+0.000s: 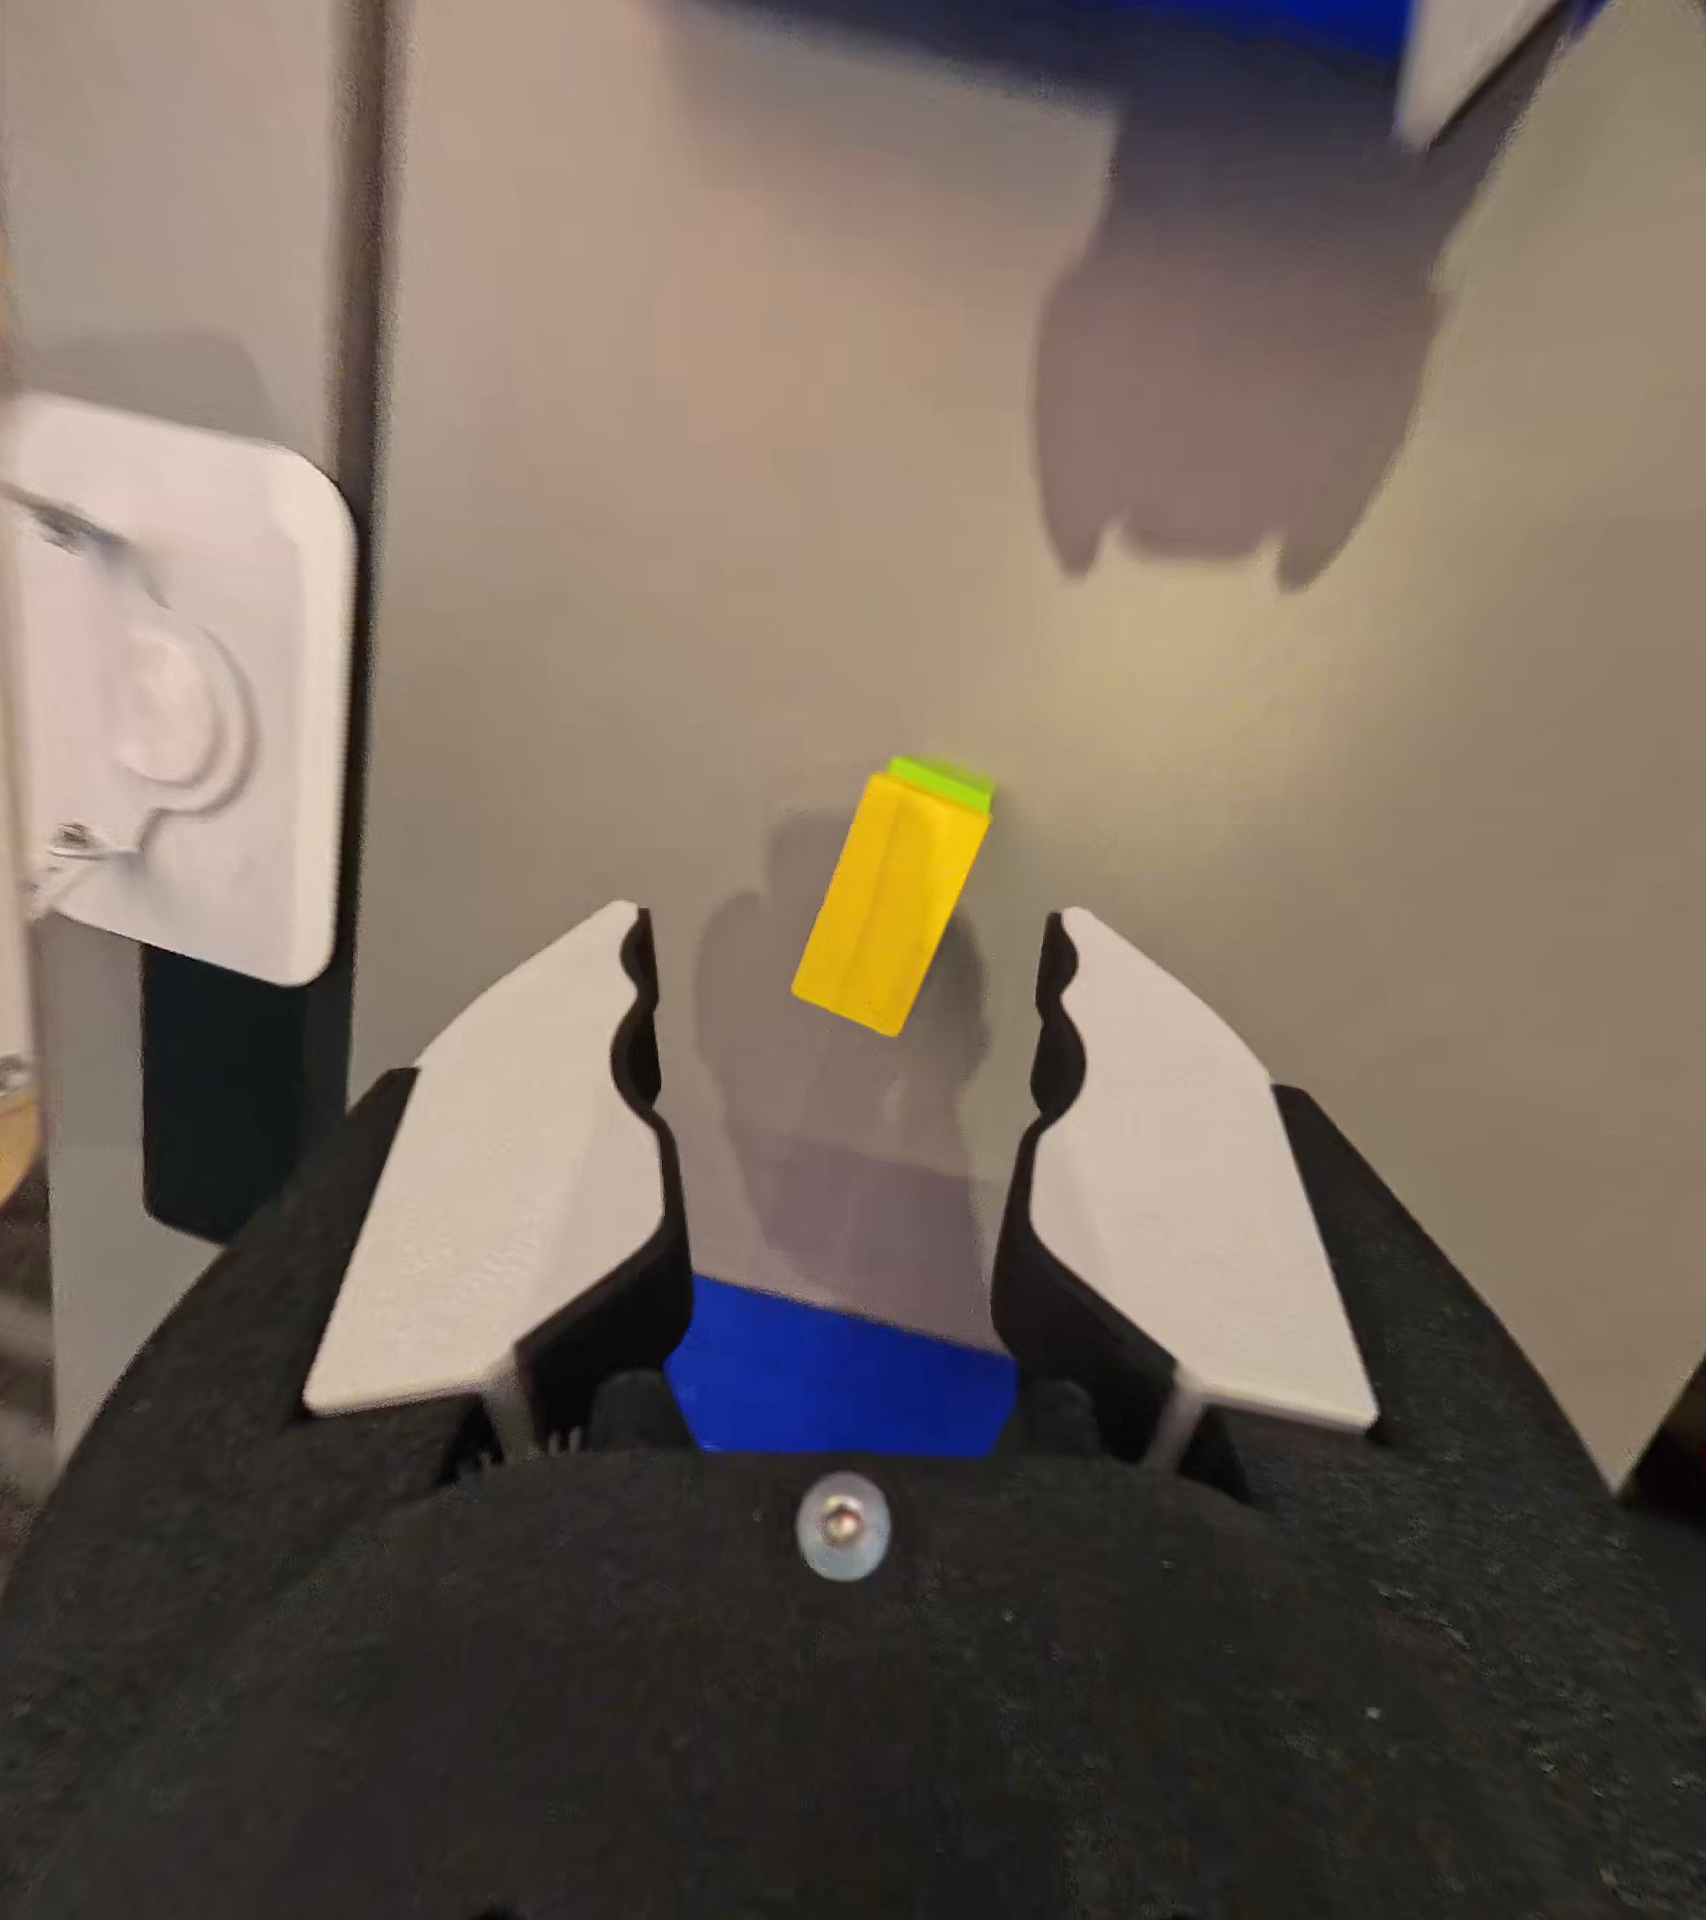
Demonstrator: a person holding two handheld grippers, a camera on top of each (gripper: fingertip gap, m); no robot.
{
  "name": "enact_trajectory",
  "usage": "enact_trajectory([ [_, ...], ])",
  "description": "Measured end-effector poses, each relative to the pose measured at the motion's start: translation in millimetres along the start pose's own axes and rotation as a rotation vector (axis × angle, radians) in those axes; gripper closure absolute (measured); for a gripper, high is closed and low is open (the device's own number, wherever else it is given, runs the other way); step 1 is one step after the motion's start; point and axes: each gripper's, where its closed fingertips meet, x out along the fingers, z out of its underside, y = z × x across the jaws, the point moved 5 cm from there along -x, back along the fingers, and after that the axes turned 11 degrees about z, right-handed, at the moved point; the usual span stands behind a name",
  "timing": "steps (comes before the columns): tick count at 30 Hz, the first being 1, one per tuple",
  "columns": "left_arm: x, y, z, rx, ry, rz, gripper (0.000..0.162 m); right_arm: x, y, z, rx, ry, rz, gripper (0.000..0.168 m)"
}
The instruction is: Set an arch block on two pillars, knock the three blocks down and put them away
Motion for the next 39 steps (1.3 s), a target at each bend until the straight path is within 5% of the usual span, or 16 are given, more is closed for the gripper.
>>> enact_trajectory([
  [6, -104.2, 9.0, 14.0, -0.112, 0.708, -0.181, 0.105, 24.7, 25.3, -6.7, 0.196, -0.006, 0.073, 0.107],
  [11, -113.4, 18.1, 57.6, -0.214, 0.895, -0.235, 0.117, 65.4, 60.4, -10.3, 0.57, 0.043, 0.172, 0.167],
  [14, -112.5, 24.4, 79.5, -0.127, 0.983, -0.235, 0.157, 93.5, 74.1, 6.7, 0.721, -0.024, 0.282, 0.167],
  [20, -138.6, 19.1, 116.5, -0.12, 1.037, -0.35, 0.162, 112.0, 96.2, 57.2, 0.71, -0.33, 0.631, 0.167],
  [27, -144.4, 8.3, 143.3, -0.203, 1.119, -0.333, 0.155, 130.9, 96.9, 70.8, 0.612, -0.545, 0.731, 0.167],
  [33, -90.4, -5.9, 138.1, -0.397, 0.862, -0.175, 0.162, 116.9, 100.3, 69.6, 0.582, -0.557, 0.756, 0.167],
  [39, -4.0, -30.3, 111.7, -0.599, 0.526, -0.24, 0.162, 52.3, 101.4, 59.7, 0.673, -0.475, 0.762, 0.167],
])
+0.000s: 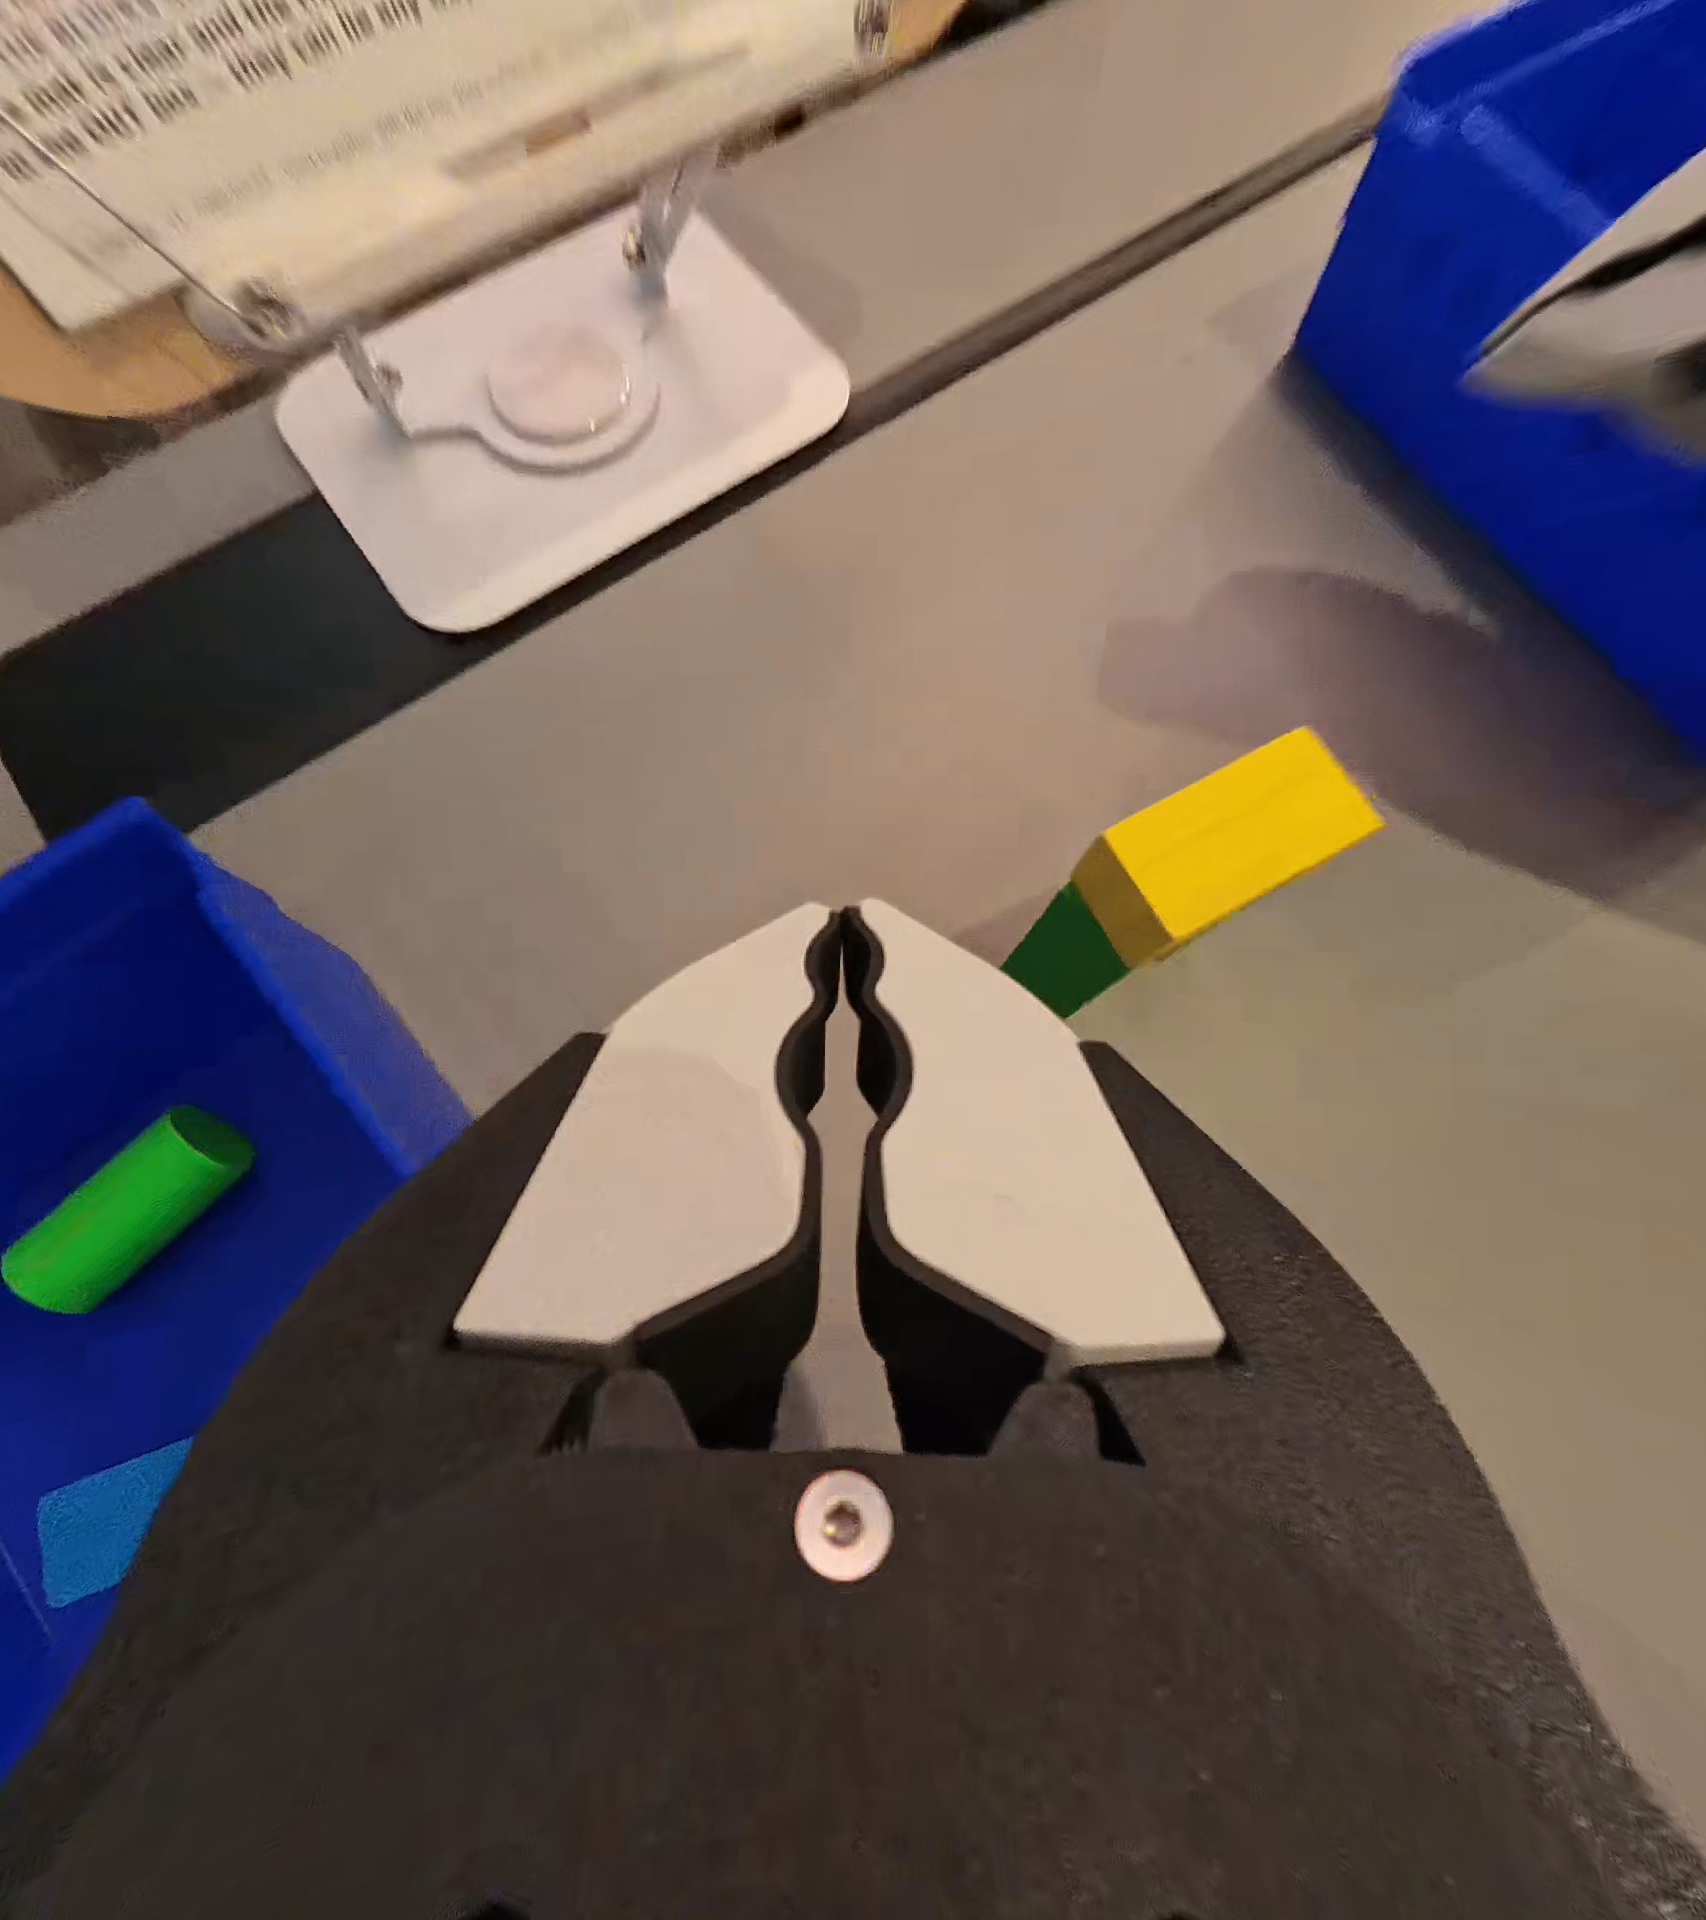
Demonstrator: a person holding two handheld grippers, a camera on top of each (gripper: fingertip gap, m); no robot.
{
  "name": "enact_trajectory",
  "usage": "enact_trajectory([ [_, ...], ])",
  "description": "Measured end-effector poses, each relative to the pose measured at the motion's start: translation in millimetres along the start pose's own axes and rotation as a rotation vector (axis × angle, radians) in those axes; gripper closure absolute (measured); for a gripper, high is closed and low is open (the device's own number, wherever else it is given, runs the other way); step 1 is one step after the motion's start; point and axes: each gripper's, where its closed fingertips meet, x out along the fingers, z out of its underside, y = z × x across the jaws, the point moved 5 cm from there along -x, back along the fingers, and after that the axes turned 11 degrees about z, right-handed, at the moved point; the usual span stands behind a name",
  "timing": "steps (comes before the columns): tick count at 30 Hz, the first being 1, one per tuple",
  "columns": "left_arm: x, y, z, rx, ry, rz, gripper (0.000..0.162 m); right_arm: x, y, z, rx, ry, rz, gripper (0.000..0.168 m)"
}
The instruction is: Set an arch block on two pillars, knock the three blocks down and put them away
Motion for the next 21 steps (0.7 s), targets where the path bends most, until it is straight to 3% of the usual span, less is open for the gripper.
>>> enact_trajectory([
  [5, 51.3, -9.4, 22.2, -0.019, -0.152, -0.115, 0.162, -43.3, 35.2, 19.9, 0.047, -0.076, -0.02, 0.167],
  [11, 100.7, -14.7, 45.6, -0.089, -0.238, -0.053, 0.162, -68.9, 51.9, 47.5, 0.048, -0.182, -0.068, 0.167],
  [15, 120.5, 18.1, 39.3, -0.059, -0.241, 0.039, 0.162, -73.6, 48.0, 58.2, -0.008, -0.245, -0.085, 0.167],
  [21, 142.7, 80.0, 25.9, 0.2, -0.287, 0.004, 0.162, -72.4, 43.5, 64.0, -0.042, -0.284, -0.108, 0.167],
])
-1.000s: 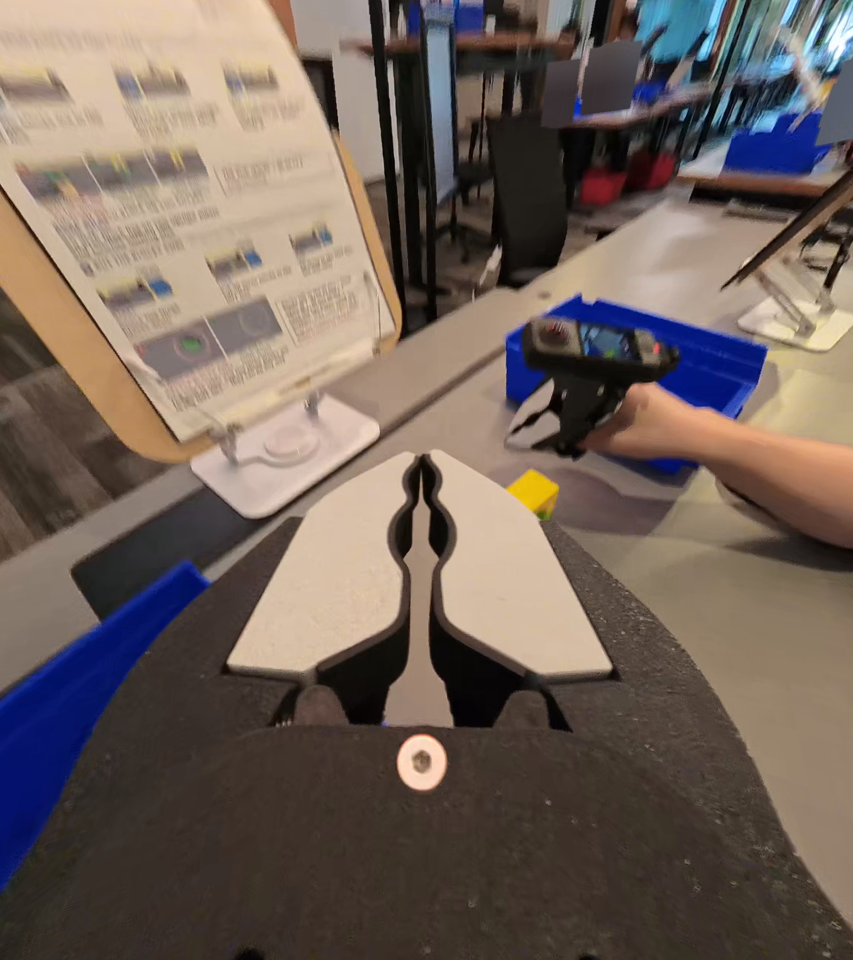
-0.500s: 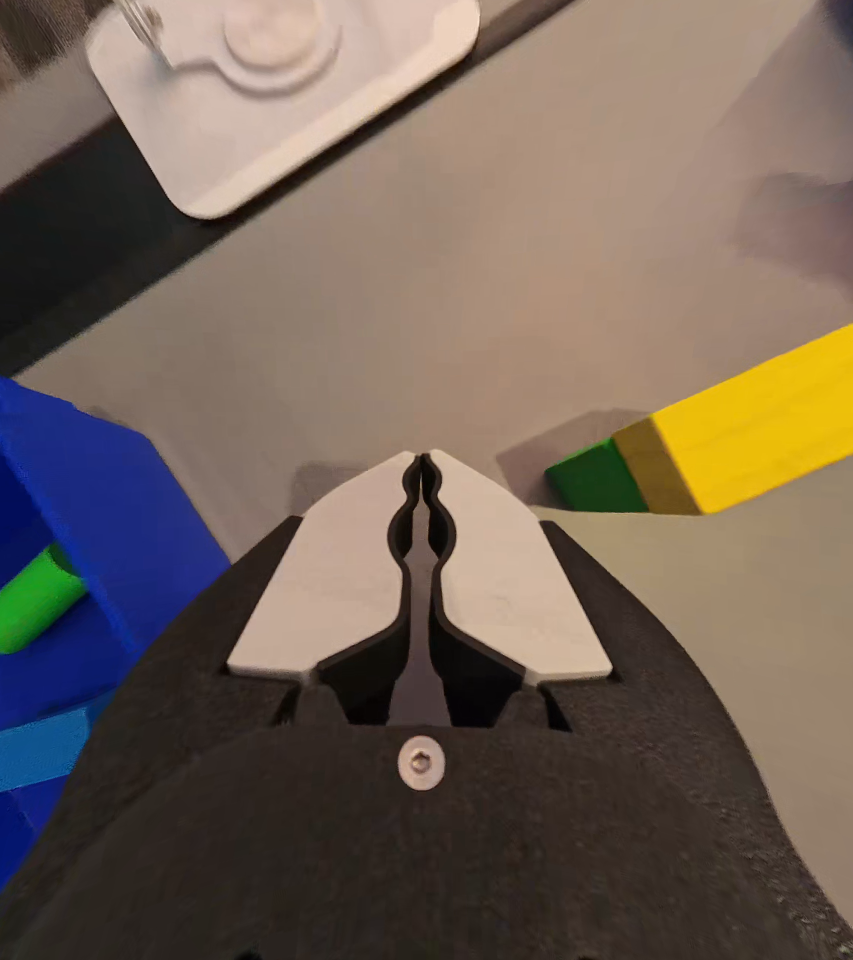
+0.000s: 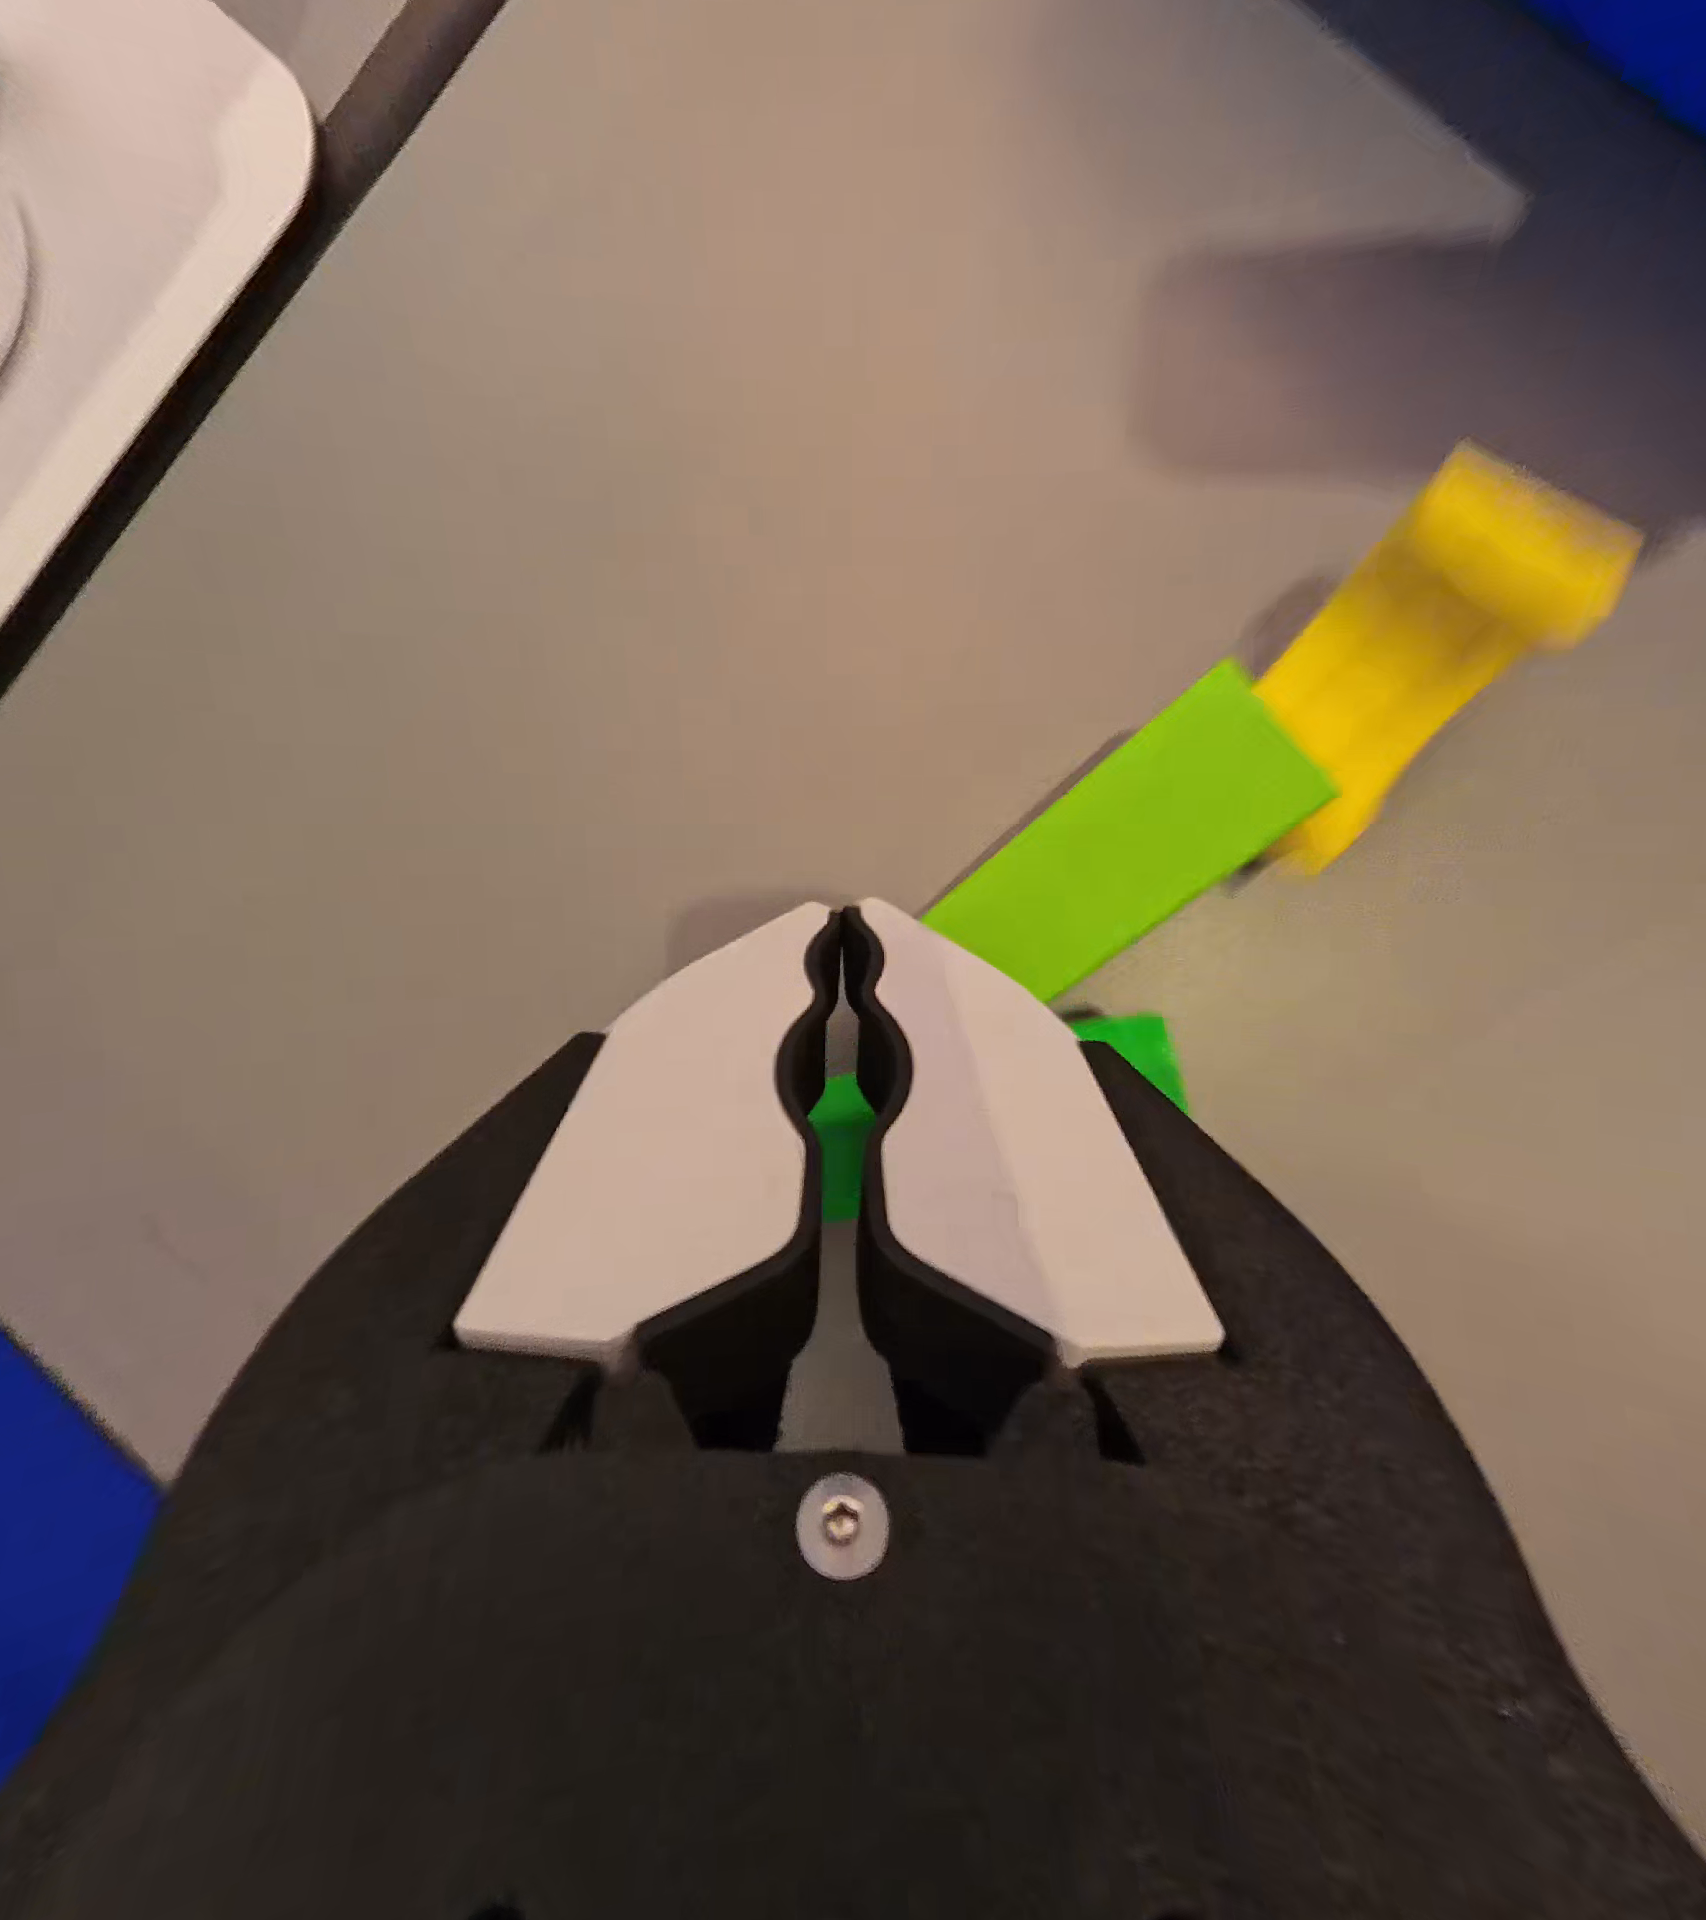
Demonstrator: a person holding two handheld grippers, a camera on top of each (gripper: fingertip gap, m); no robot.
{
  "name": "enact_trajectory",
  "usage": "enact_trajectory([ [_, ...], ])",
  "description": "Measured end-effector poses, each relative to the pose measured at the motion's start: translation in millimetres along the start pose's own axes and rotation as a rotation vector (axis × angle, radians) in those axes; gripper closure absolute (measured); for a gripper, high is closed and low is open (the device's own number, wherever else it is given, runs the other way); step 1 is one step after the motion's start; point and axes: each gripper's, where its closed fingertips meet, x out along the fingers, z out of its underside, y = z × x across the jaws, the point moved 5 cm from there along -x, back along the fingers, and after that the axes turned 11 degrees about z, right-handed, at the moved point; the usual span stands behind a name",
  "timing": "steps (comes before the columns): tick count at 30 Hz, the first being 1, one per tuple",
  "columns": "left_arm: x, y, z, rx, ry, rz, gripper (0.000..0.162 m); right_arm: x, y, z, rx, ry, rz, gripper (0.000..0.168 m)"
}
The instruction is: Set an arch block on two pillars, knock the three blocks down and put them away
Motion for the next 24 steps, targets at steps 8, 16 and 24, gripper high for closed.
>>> enact_trajectory([
  [8, -56.9, -36.4, 6.1, -0.113, 0.108, 0.041, 0.162, 5.0, -26.2, -10.3, -0.341, 0.177, -0.087, 0.143],
  [16, -164.8, -65.2, 9.1, -0.177, 0.37, -0.017, 0.162, 69.9, -119.0, -41.5, -0.68, 0.191, -0.202, 0.132],
  [24, -231.2, -79.5, 24.4, -0.256, 0.585, 0.017, 0.162, 130.3, -140.9, -74.1, -0.661, 0.19, -0.073, 0.122],
])
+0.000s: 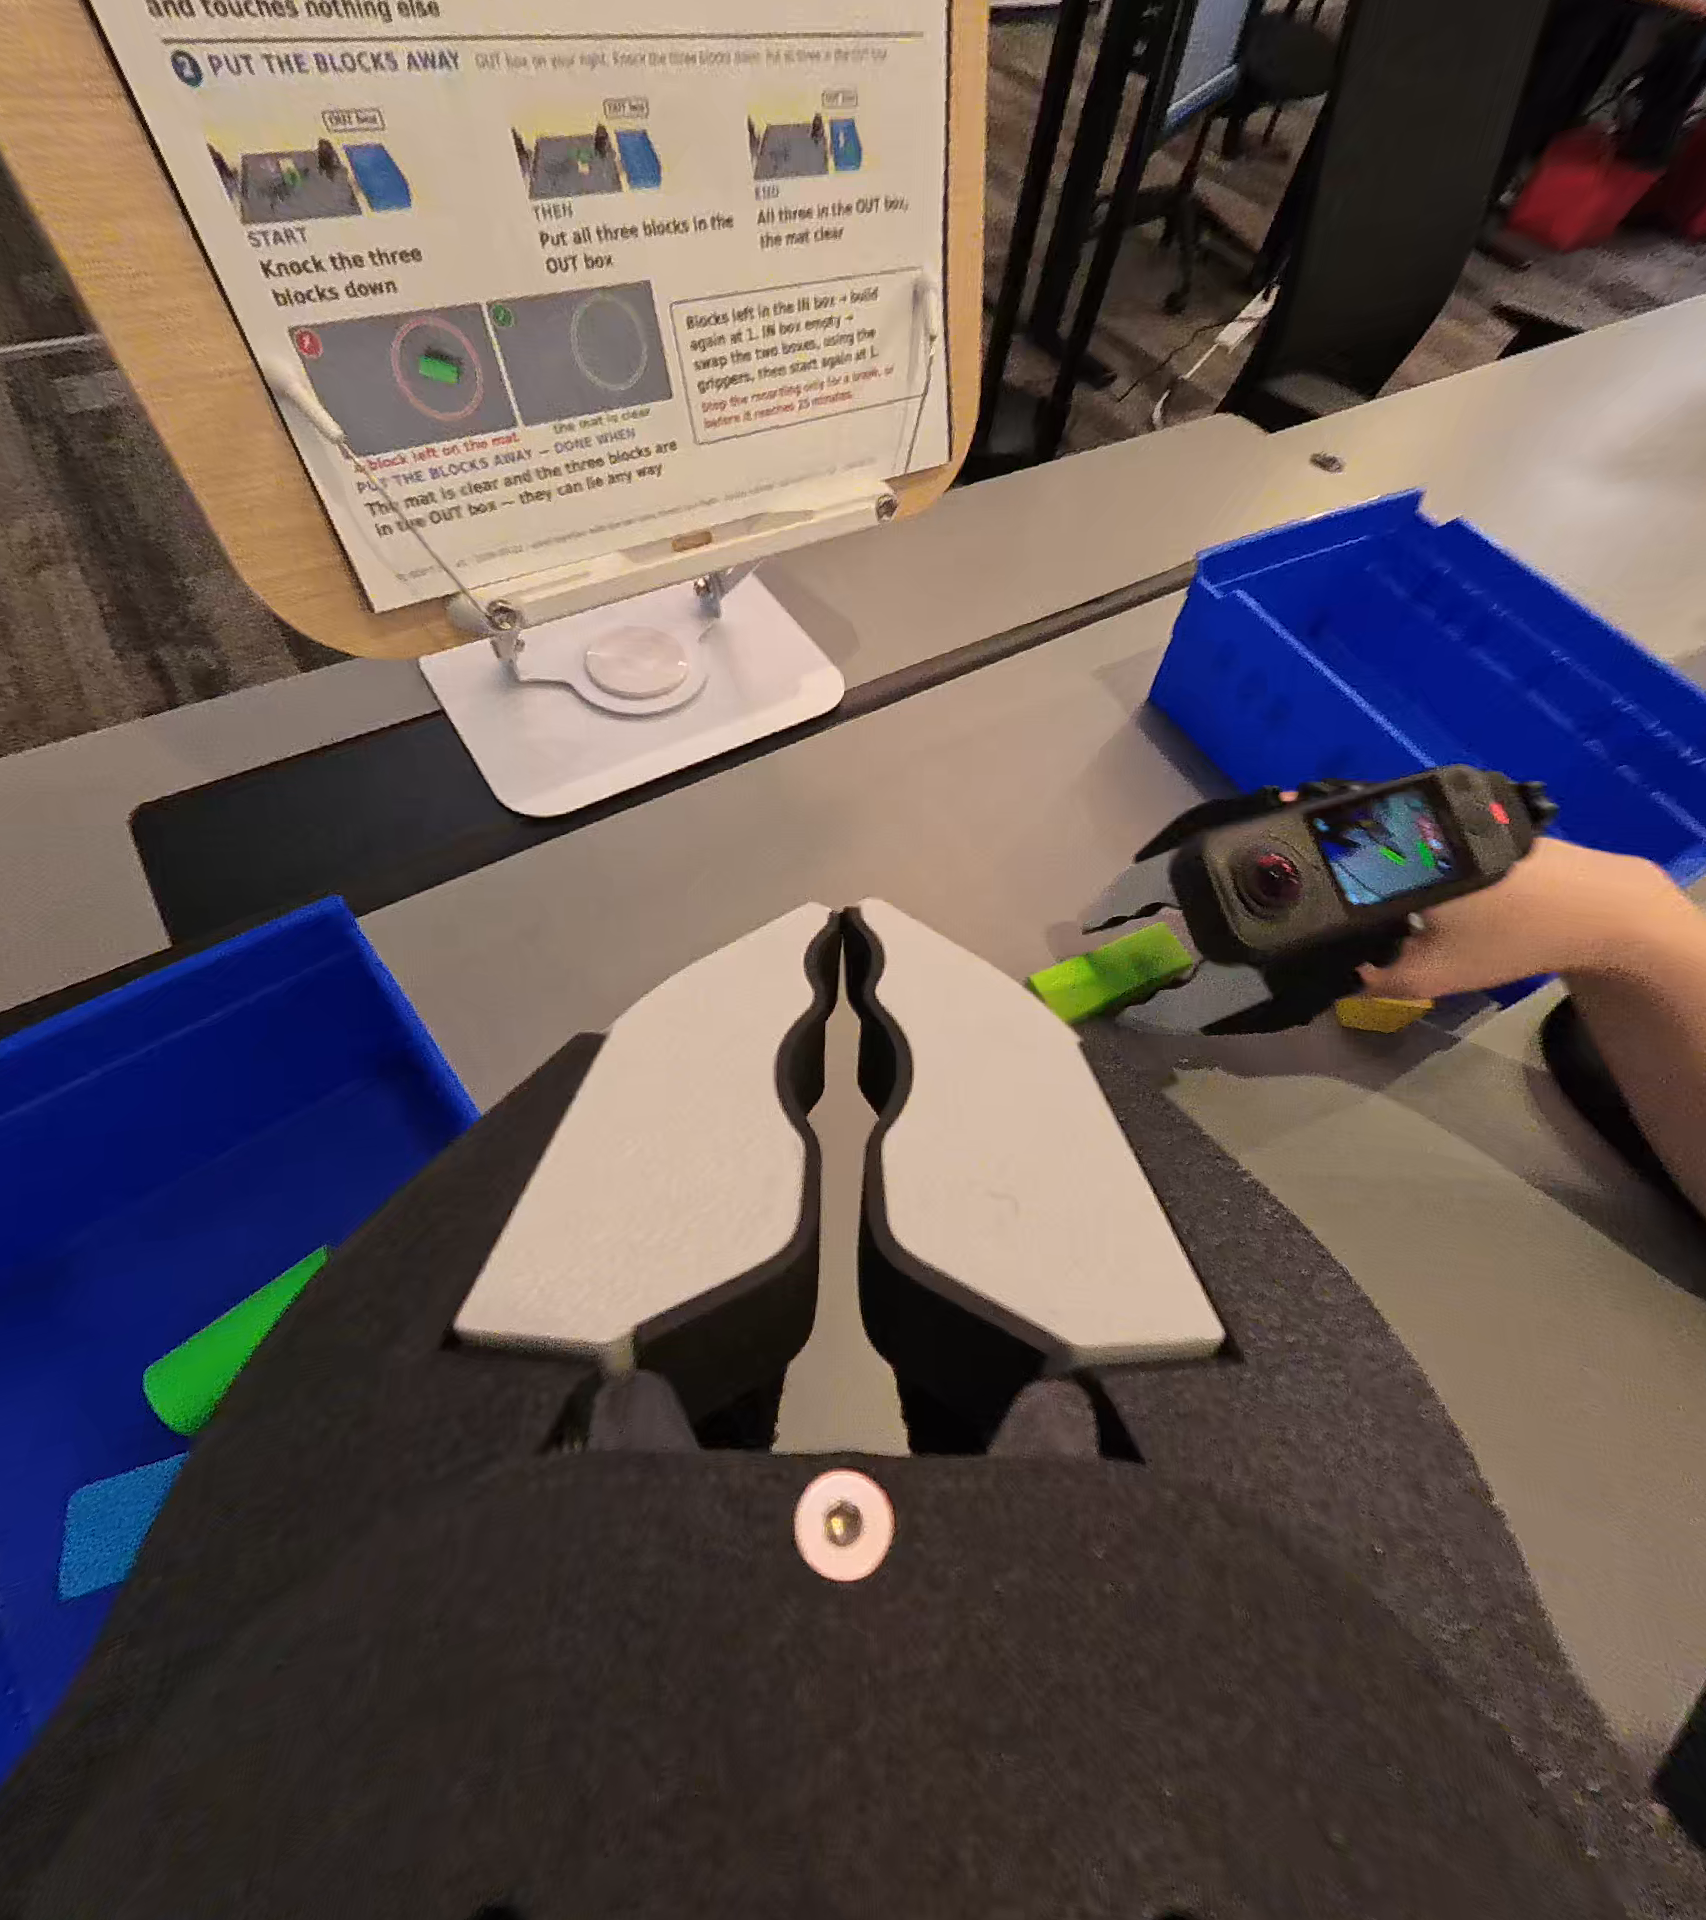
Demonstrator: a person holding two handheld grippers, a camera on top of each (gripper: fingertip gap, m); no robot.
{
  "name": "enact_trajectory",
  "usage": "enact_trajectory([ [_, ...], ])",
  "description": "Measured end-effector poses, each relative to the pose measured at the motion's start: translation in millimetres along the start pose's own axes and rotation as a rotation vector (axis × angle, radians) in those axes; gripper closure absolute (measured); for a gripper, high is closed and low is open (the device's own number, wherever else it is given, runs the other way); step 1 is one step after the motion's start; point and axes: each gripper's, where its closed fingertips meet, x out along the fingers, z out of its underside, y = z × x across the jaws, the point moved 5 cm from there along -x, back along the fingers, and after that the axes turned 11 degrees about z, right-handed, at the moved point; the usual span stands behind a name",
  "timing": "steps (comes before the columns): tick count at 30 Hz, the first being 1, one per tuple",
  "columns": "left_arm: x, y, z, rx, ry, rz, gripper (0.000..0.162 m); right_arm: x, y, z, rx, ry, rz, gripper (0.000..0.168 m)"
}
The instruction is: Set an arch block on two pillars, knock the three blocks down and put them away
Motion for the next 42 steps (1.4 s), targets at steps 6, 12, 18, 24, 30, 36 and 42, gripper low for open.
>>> enact_trajectory([
  [6, 4.5, 5.3, 6.3, 0.001, -0.059, 0.059, 0.159, -4.9, -6.1, 8.0, 0.076, -0.072, -0.186, 0.135],
  [12, 27.1, 54.7, 35.3, 0.17, -0.307, 0.434, 0.155, -116.9, 57.6, 27.5, 0.324, 0.165, 0.001, 0.135],
  [18, 80.4, 89.3, 96.8, 0.6, -0.633, 0.516, 0.112, -178.3, 114.9, 150.6, 0.768, 0.032, 0.274, 0.135],
  [24, 132.2, 90.0, 168.2, 0.808, -0.949, 0.475, 0.093, -106.0, 106.0, 242.2, 0.964, -0.3, 0.037, 0.135],
  [30, 145.9, 79.9, 192.9, 0.848, -1.017, 0.5, 0.119, -72.3, 93.8, 259.6, 0.919, -0.405, -0.059, 0.133],
  [36, 145.8, 79.5, 194.6, 0.848, -1.043, 0.5, 0.128, -134.0, 108.8, 205.0, 0.727, -0.046, 0.088, 0.132],
  [42, 129.7, 78.4, 158.9, 0.795, -0.93, 0.425, 0.128, -153.0, 34.0, 94.5, 0.371, 0.008, -0.129, 0.113],
])
